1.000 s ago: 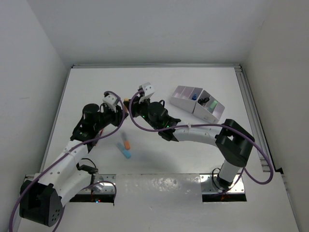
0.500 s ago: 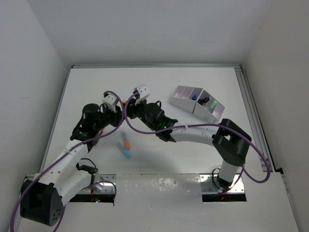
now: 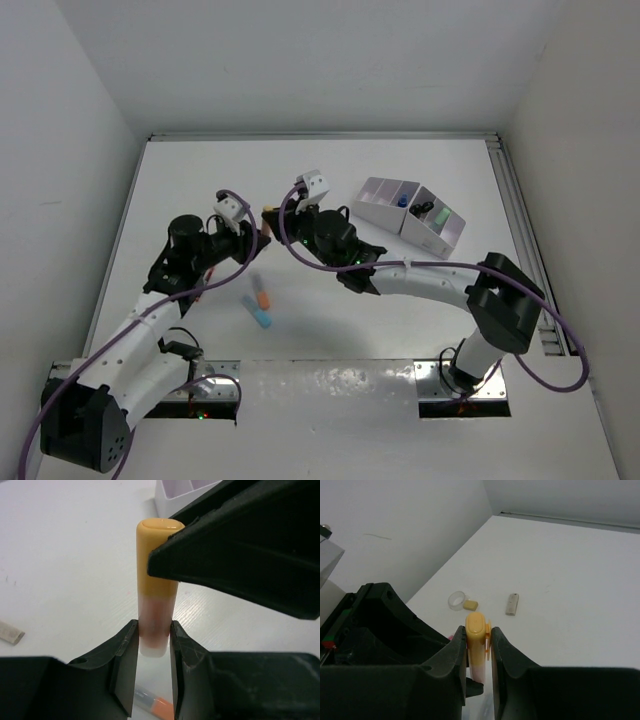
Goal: Sort the stationery into containers
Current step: Close the pen cap on the pen.
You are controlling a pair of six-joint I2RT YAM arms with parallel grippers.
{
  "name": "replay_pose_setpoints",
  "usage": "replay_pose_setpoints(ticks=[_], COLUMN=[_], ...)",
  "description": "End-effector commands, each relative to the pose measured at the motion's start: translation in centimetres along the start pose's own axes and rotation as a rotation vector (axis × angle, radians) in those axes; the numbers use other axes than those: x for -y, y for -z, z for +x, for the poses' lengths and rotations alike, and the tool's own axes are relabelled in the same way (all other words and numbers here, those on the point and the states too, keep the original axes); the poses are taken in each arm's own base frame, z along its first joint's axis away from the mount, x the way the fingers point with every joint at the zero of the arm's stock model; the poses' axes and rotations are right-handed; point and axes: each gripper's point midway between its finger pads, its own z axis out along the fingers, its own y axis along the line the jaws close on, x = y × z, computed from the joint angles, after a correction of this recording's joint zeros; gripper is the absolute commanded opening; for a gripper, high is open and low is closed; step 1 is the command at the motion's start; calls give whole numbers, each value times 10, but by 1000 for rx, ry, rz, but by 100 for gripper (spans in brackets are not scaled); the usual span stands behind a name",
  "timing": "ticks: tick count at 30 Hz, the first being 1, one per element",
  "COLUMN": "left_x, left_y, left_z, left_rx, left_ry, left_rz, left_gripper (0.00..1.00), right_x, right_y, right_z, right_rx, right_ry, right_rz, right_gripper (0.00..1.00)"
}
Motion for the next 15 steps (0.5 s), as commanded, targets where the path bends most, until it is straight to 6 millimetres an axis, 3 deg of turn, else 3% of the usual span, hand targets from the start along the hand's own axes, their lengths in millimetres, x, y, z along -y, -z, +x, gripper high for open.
replay_pose_setpoints(ticks=[1,8,11,15], left_x=[39,56,57,57], left_y=[44,40,42,43], left_z=[-178,-152,-150,-146], left_rx=[606,491,472,455], left_ry=[-342,-349,-343,-332], left_rz=[81,198,197,195], left_gripper=[2,55,67,71], right_x=[21,55,83,111], right_y=[58,52,55,62], right_z=[145,92,78,39], right_rx=[-511,-368,-331,-241], right_ry=[25,-37,-65,-105], right_rz=[34,152,241,304], right_gripper=[0,0,0,0])
